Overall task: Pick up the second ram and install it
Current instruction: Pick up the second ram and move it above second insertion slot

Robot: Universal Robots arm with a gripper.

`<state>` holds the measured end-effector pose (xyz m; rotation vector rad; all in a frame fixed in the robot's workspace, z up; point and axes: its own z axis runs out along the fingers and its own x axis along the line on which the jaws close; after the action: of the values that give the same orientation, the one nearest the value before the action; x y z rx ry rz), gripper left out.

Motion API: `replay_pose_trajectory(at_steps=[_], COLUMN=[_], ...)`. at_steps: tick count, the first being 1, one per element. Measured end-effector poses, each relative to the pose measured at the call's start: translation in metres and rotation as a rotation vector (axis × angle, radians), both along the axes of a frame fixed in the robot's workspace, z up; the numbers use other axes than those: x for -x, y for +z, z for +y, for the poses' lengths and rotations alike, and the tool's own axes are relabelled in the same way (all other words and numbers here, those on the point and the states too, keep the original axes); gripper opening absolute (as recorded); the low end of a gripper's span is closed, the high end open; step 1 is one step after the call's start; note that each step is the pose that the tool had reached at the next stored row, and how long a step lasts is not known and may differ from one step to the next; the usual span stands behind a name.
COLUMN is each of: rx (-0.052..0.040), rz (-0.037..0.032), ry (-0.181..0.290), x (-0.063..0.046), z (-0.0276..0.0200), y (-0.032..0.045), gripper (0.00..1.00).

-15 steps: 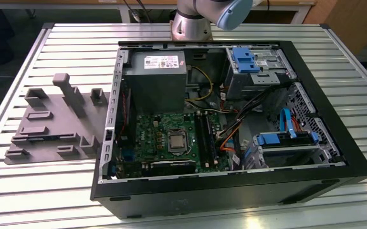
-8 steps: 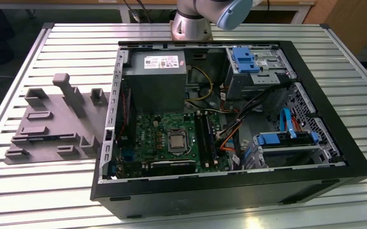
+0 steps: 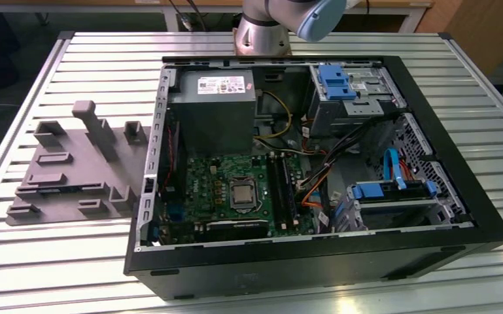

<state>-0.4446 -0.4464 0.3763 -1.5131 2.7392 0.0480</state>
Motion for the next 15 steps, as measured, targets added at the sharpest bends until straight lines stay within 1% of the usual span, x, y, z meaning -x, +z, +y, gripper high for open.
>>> replay_pose_trajectory(at_steps=[15], rx=[0.0], rz=[0.0], ry=[0.079], x=[0.0], z=[0.0], y=[-0.0002], gripper=[0.11])
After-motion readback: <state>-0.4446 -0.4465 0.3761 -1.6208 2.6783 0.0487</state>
